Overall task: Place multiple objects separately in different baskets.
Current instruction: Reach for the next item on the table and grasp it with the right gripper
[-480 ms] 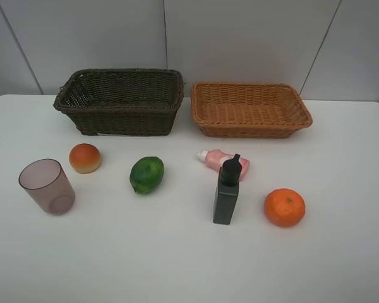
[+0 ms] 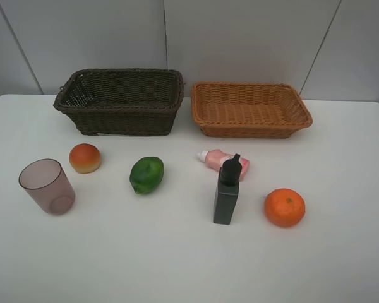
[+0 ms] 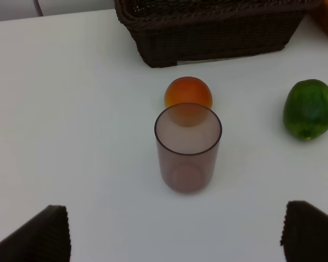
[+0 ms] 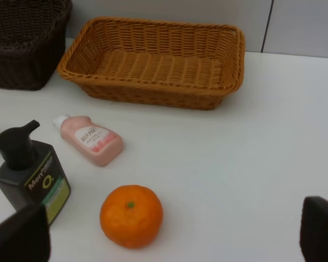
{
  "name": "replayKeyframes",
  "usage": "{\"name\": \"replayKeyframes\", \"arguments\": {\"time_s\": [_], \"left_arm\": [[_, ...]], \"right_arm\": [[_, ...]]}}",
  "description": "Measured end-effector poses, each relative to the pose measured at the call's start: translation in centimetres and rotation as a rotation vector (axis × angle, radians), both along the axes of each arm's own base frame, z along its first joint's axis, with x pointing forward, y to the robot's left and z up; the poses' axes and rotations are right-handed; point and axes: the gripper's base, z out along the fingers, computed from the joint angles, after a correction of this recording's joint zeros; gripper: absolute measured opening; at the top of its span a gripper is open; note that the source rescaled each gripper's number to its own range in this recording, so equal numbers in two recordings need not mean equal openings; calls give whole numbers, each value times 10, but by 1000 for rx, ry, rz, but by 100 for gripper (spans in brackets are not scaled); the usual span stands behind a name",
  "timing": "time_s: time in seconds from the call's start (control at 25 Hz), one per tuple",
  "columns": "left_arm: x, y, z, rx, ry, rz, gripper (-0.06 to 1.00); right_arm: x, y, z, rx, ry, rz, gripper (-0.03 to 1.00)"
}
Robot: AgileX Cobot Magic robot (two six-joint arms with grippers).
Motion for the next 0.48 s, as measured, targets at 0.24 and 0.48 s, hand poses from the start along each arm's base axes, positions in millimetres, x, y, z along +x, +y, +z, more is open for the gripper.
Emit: {"name": "replayKeyframes", "arguments": {"time_s": [0.24,0.48], "left_arm": [[0,0,0,0,0,0,100],[0,0,0,0,0,0,100]], "right_arm": [[0,0,0,0,0,0,98],[0,0,0,0,0,0,98]]}}
